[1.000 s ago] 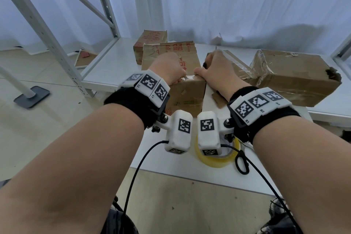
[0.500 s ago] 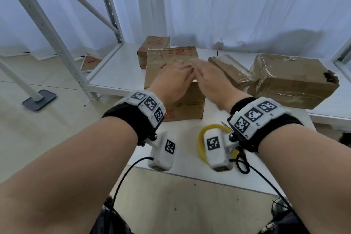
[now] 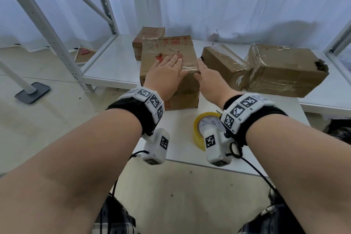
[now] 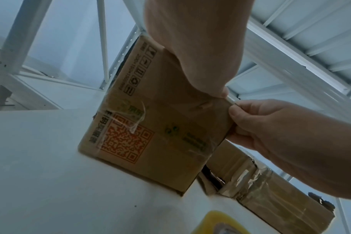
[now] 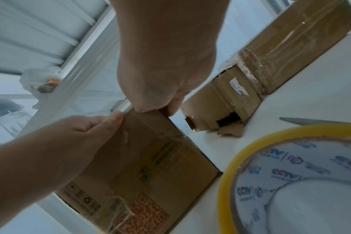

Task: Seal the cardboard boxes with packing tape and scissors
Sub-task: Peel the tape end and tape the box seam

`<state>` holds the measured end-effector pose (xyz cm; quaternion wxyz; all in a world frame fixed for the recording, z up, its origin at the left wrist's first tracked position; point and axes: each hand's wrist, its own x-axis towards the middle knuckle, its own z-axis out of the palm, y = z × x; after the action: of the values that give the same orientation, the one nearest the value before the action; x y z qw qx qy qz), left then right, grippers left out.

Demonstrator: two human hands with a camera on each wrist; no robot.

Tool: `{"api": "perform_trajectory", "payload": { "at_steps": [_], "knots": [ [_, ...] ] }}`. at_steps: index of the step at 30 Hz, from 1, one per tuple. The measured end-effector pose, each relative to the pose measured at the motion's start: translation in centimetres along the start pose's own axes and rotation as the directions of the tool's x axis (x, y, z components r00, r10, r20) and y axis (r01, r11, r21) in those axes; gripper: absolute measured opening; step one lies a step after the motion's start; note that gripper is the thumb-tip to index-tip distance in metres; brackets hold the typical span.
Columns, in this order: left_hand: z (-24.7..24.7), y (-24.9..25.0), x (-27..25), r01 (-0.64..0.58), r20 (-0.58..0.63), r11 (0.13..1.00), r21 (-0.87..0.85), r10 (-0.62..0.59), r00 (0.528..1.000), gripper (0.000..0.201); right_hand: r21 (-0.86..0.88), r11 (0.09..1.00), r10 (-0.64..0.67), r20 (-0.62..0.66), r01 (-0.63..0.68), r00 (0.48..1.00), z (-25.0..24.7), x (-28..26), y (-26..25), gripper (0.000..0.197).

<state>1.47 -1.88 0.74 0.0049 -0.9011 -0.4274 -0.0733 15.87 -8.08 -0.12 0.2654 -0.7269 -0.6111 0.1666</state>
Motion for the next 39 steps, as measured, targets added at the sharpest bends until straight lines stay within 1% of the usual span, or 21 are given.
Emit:
{"api": "perform_trajectory", "payload": {
  "at_steps": [3, 5, 6, 8, 9, 11, 13, 14, 16, 17, 19, 21, 23, 25, 27, 29, 30, 31, 32, 36, 39],
  "knots": [
    [-0.4, -0.7, -0.2, -0.026, -0.033, 0.993, -0.111, 0.022, 0.999, 0.057, -0.058, 0.998, 0.038, 0.083, -0.033, 0.996, -0.6, -0.1, 0.8, 0.032],
    [-0.8, -1.4, -0.6, -0.042, -0.086, 0.97, -0.239, 0.022, 0.996, 0.05, -0.011, 0.997, 0.072, 0.143, -0.072, 0.987, -0.8, -0.4, 1.6, 0.041],
    [-1.1, -1.6, -0.7, -0.048, -0.114, 0.949, -0.311, 0.013, 0.993, 0.046, 0.076, 0.995, 0.056, 0.114, -0.065, 0.992, -1.0, -0.5, 1.7, 0.047],
    [-1.4, -1.7, -0.8, -0.046, -0.13, 0.906, -0.42, -0.01, 0.991, 0.04, 0.209, 0.977, 0.044, -0.043, -0.034, 0.998, -1.5, -0.1, 1.1, 0.054],
    [-1.4, -1.6, -0.8, -0.035, -0.121, 0.898, -0.439, -0.02, 0.992, 0.039, 0.231, 0.973, 0.054, -0.122, -0.025, 0.991, -1.5, 0.4, 0.8, 0.055],
    [-1.3, -1.4, -0.7, -0.017, -0.107, 0.905, -0.426, -0.032, 0.994, 0.036, 0.255, 0.965, 0.113, -0.191, -0.062, 0.975, -1.3, 1.6, 0.0, 0.056],
    [-1.3, -1.3, -0.5, -0.012, -0.107, 0.916, -0.4, -0.034, 0.994, 0.034, 0.214, 0.965, 0.191, -0.171, -0.153, 0.967, -0.8, 2.6, -0.4, 0.046],
    [-1.3, -1.3, -0.5, -0.012, -0.101, 0.922, -0.387, -0.03, 0.994, 0.035, 0.142, 0.97, 0.217, -0.159, -0.196, 0.963, -0.7, 3.0, -0.6, 0.04],
    [-1.5, -1.3, -0.5, -0.019, -0.084, 0.935, -0.355, -0.012, 0.996, 0.036, 0.01, 0.972, 0.233, -0.144, -0.234, 0.962, -1.0, 3.2, -1.0, 0.033],
    [-1.6, -1.2, -0.6, -0.029, -0.08, 0.941, -0.338, 0.002, 0.997, 0.036, 0.01, 0.971, 0.239, -0.143, -0.24, 0.96, -1.2, 3.2, -1.1, 0.032],
    [-1.7, -1.2, -0.7, -0.051, -0.074, 0.953, -0.299, 0.03, 0.997, 0.038, 0.162, 0.948, 0.294, -0.117, -0.274, 0.949, -1.4, 3.1, -1.0, 0.028],
    [-1.7, -1.5, -0.7, -0.06, -0.074, 0.954, -0.293, 0.04, 0.996, 0.039, 0.362, 0.882, 0.352, -0.082, -0.301, 0.932, -1.5, 2.6, -0.9, 0.025],
    [-1.8, -2.1, -0.7, -0.05, -0.094, 0.938, -0.344, 0.019, 0.995, 0.037, 0.483, 0.817, 0.37, -0.019, -0.316, 0.929, -1.6, 2.0, -0.6, 0.024],
    [-1.9, -2.5, -0.6, -0.04, -0.125, 0.915, -0.401, -0.011, 0.992, 0.034, 0.574, 0.761, 0.346, 0.034, -0.302, 0.938, -1.7, 1.3, -0.4, 0.019],
    [-1.9, -2.2, -0.6, -0.045, -0.13, 0.914, -0.403, -0.009, 0.991, 0.036, 0.58, 0.796, 0.244, -0.047, -0.173, 0.969, -1.8, 1.0, -0.2, 0.031],
    [-1.5, -1.7, -0.4, -0.05, -0.116, 0.935, -0.35, 0.009, 0.993, 0.04, 0.353, 0.936, 0.034, -0.143, 0.019, 0.989, -2.0, 0.8, -0.5, 0.041],
    [-1.4, -1.5, -0.4, -0.049, -0.108, 0.944, -0.327, 0.014, 0.994, 0.04, 0.18, 0.978, -0.078, -0.132, 0.101, 0.988, -2.0, 0.6, -0.8, 0.038],
    [-1.4, -1.4, -0.3, -0.05, -0.102, 0.949, -0.311, 0.019, 0.995, 0.039, 0.041, 0.985, -0.161, -0.106, 0.166, 0.981, -1.9, 0.5, -1.0, 0.033],
    [-1.5, -1.4, -0.2, -0.05, -0.092, 0.954, -0.295, 0.023, 0.995, 0.038, -0.032, 0.981, -0.194, -0.086, 0.192, 0.977, -1.9, 0.3, -1.1, 0.03],
    [-2.0, -1.8, -0.3, -0.091, -0.076, 0.968, -0.232, 0.075, 0.994, 0.037, -0.07, 0.987, -0.151, -0.099, 0.145, 0.984, -1.7, 0.3, -0.5, 0.03],
    [-2.1, -2.9, -0.6, -0.133, -0.076, 0.953, -0.273, 0.117, 0.99, 0.035, 0.007, 0.99, -0.14, -0.123, 0.142, 0.982, -1.6, 0.1, 0.1, 0.031]
  ]
}}
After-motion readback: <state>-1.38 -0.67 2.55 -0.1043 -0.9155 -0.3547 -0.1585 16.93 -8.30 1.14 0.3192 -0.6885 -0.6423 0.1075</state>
